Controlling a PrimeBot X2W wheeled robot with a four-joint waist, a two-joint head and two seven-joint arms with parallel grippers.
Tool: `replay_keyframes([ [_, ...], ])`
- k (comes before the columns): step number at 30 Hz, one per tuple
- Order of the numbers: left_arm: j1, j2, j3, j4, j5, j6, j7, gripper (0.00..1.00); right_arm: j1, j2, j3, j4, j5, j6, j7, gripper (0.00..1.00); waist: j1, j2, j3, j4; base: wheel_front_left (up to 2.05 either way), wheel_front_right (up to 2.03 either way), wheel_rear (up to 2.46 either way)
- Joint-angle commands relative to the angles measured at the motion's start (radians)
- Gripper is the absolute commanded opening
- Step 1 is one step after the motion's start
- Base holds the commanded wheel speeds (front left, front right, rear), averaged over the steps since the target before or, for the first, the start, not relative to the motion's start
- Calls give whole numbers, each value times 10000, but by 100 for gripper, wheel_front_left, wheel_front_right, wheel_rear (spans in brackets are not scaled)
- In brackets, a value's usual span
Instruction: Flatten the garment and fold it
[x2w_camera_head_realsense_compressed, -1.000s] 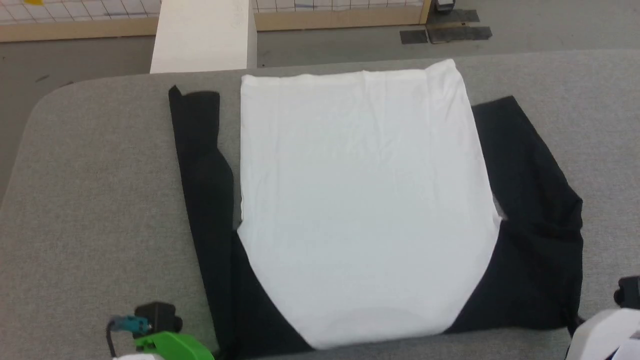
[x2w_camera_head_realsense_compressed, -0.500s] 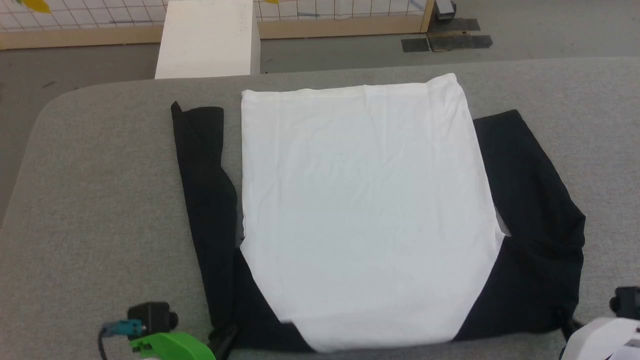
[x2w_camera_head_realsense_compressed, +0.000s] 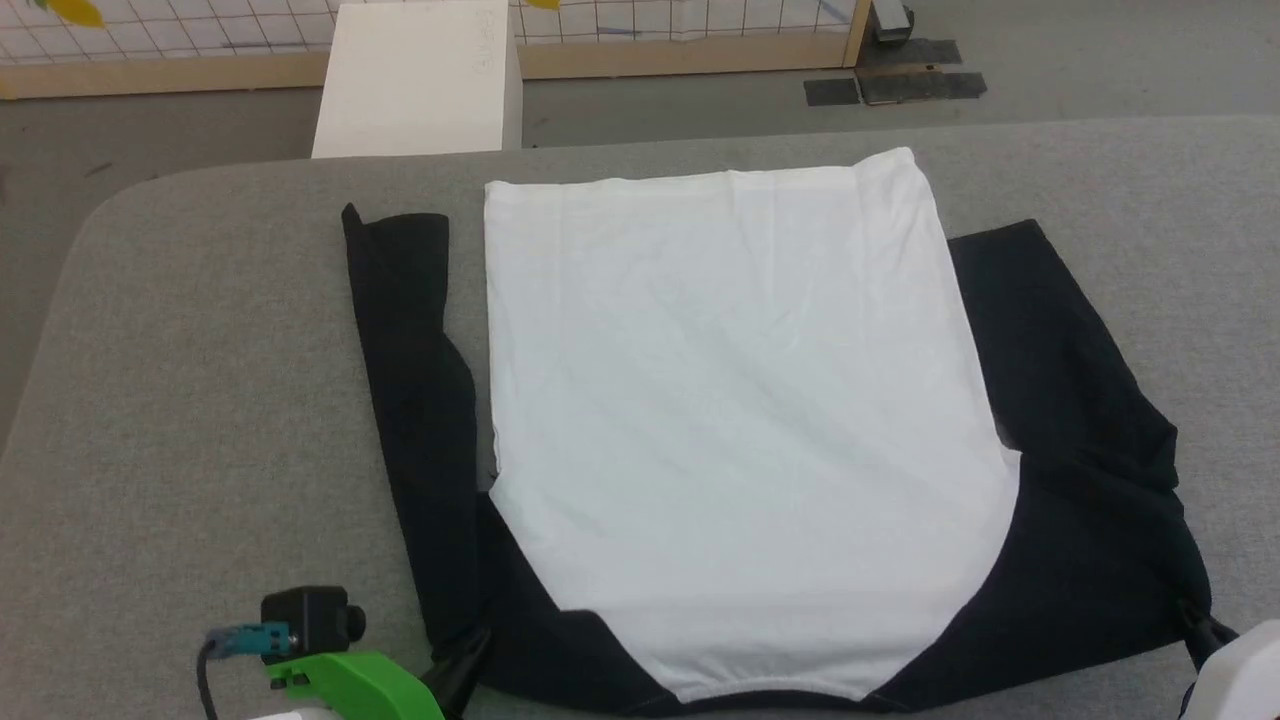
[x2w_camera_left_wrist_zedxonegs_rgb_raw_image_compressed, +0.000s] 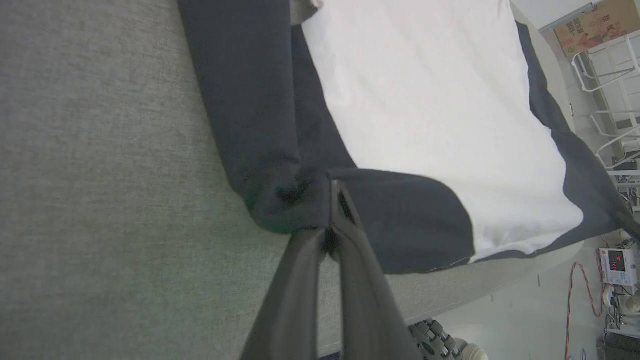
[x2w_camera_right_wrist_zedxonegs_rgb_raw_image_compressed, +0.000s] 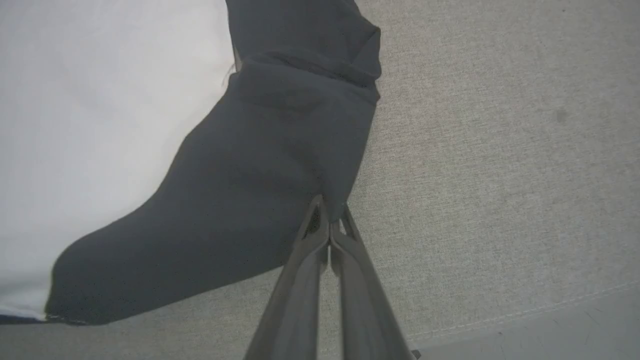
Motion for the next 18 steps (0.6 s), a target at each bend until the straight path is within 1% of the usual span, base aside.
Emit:
replay_keyframes([
  [1, 73, -18, -4, 153, -30, 15, -30, 0, 11, -13, -16, 72, -37, -19, 6, 0, 1, 0, 101, 15, 0, 0, 0],
  [5, -124, -108, -182, 851, 105, -98, -157, 0, -301, -13, 174, 821, -214, -19, -201, 0, 1, 0, 315, 39, 0, 0, 0],
  [10, -579, -366, -423, 1891, 227, -327, -419, 0, -892, -13, 435, 2310, -518, -19, -781, 0, 1, 0, 519, 82, 0, 0, 0],
  [14, -875, -517, -486, 2564, 334, -407, -677, 0, -1216, -13, 521, 3217, -549, -19, -1142, 0, 1, 0, 541, 132, 0, 0, 0],
  [15, -915, -558, -487, 2689, 343, -394, -729, 92, -1268, -13, 513, 3374, -559, -19, -1241, 5, 1, 0, 525, 140, 0, 0, 0],
  [16, -922, -563, -509, 2762, 370, -373, -728, 100, -1269, -13, 519, 3491, -535, -19, -1286, 42, 1, 0, 503, 144, 0, 0, 0],
  [17, -900, -547, -546, 2814, 390, -340, -675, 100, -1234, -13, 538, 3575, -517, -19, -1324, 98, 1, 0, 459, 149, 0, 0, 0],
  [18, -864, -525, -562, 2812, 384, -306, -609, 100, -1203, -13, 496, 3598, -483, -19, -1392, 100, 1, 0, 426, 151, 0, 0, 0],
])
